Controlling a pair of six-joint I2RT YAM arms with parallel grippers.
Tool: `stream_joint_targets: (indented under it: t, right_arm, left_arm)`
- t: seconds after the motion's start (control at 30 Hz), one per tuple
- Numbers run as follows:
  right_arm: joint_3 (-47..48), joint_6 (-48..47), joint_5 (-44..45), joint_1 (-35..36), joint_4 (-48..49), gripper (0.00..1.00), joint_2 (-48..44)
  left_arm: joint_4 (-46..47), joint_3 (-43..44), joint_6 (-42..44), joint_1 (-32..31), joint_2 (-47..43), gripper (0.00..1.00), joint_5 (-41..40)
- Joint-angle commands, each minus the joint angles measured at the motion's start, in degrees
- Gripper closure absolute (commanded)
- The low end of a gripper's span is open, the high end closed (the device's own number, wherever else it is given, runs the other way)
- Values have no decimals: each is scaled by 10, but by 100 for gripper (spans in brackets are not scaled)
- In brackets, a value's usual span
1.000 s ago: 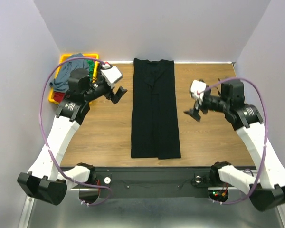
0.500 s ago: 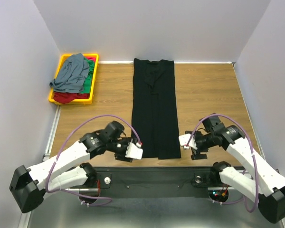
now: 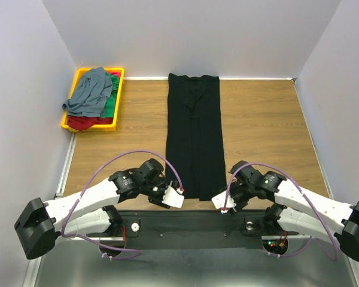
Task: Fold and stack the t-shirts
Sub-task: Fold the tshirt
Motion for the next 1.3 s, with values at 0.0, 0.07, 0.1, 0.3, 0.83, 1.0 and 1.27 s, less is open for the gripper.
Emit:
stream_joint_targets:
  t: [0.0, 0.07, 0.1, 0.3, 0.83, 1.0, 1.27]
  right_arm:
    - [-14, 4, 33, 29, 102, 45, 13]
    - [-19, 10, 41, 35, 116, 46, 25]
    - [-21, 13, 45, 38, 132, 46, 37]
    - [-33, 21, 62, 43, 149, 57, 64]
    - [-56, 40, 97, 45, 158, 86, 63]
    - [-52, 48, 103, 45, 160, 100, 70]
    - [-9, 110, 100, 45, 149, 99, 47]
  left_arm:
    - [22, -15, 20, -6, 8, 39, 5]
    - [25, -20, 27, -7, 11, 39, 3]
    - [26, -20, 28, -8, 15, 39, 3]
    - [38, -20, 34, -28, 45, 39, -9]
    - [46, 4, 36, -51, 157, 46, -97]
    - [48, 12, 29, -51, 176, 59, -95]
    - [20, 28, 29, -51, 138, 100, -68]
